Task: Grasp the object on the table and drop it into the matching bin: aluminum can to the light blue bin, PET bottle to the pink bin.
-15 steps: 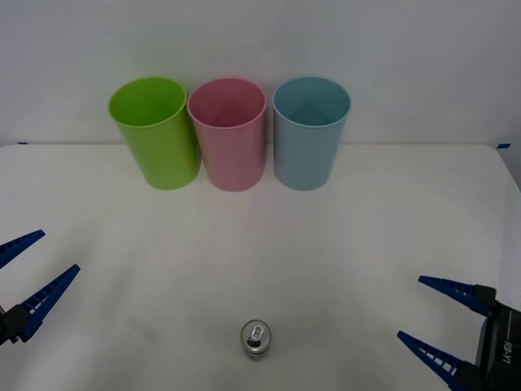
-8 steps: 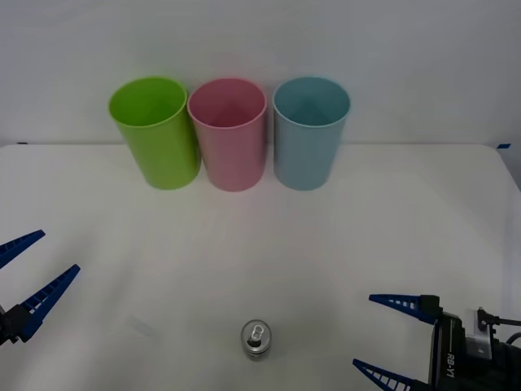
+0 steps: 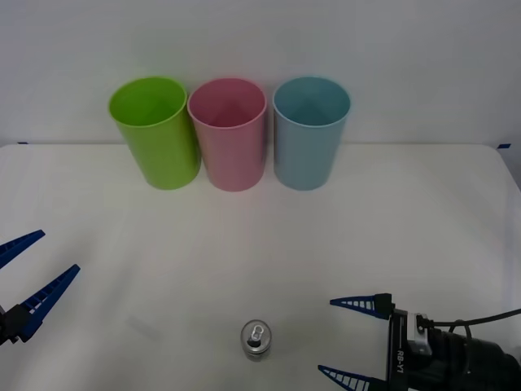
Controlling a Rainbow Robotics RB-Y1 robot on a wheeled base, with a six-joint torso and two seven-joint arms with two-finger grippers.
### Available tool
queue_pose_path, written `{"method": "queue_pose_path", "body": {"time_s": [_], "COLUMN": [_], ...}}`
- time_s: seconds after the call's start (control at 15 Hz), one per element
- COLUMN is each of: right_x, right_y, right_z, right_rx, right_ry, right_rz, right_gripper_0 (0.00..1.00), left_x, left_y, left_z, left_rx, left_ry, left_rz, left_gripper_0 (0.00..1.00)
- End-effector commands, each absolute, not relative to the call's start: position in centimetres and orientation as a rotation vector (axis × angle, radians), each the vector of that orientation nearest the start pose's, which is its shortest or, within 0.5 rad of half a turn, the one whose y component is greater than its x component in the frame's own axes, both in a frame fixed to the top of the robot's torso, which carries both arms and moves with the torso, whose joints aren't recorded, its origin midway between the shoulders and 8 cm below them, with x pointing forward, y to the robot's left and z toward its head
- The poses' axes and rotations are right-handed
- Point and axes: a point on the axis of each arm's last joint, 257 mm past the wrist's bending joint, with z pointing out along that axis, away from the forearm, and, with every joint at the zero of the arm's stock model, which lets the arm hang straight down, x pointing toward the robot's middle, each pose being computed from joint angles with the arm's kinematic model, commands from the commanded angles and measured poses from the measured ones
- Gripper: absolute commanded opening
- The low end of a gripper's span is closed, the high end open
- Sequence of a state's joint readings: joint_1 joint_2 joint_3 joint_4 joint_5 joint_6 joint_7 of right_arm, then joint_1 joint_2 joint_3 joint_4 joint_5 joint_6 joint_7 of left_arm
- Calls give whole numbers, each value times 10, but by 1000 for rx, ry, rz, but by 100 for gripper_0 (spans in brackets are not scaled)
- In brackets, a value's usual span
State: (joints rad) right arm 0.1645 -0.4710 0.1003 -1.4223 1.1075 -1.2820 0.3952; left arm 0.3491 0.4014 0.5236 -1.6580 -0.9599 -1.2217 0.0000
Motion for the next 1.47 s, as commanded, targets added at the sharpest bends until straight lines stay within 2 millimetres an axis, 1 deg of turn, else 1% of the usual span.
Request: {"method": "queue_pose_path", "body": {"time_s": [0.07, 0.13, 0.33, 0.6, 0.8, 1.07, 1.27, 1.47], "right_x": [293, 293, 292, 290, 292, 293, 295, 298], "right_y": [-104, -96, -79, -62, -51, -31, -13, -1], "right_z": [-313, -315, -323, -329, -331, -334, -336, -337], "right_rx": [-1120, -1128, -1144, -1156, -1166, -1169, -1169, -1174], "right_ry": [1373, 1369, 1372, 1366, 1356, 1350, 1352, 1353], "right_rz": [892, 894, 892, 889, 873, 865, 863, 854], "right_gripper_0": [100, 100, 100, 100, 100, 100, 100, 100], "left_x": [342, 342, 342, 342, 342, 342, 342, 342], "left_y": [330, 330, 330, 330, 330, 330, 330, 330], "left_z": [-169, -169, -169, -169, -169, -169, -169, -169], "left_rx": [465, 465, 465, 465, 465, 465, 465, 465], "left_ry": [1441, 1441, 1441, 1441, 1441, 1441, 1441, 1441], "left_rz": [-567, -567, -567, -567, -567, -567, -567, -567], "left_gripper_0": [100, 100, 100, 100, 100, 100, 100, 100]}}
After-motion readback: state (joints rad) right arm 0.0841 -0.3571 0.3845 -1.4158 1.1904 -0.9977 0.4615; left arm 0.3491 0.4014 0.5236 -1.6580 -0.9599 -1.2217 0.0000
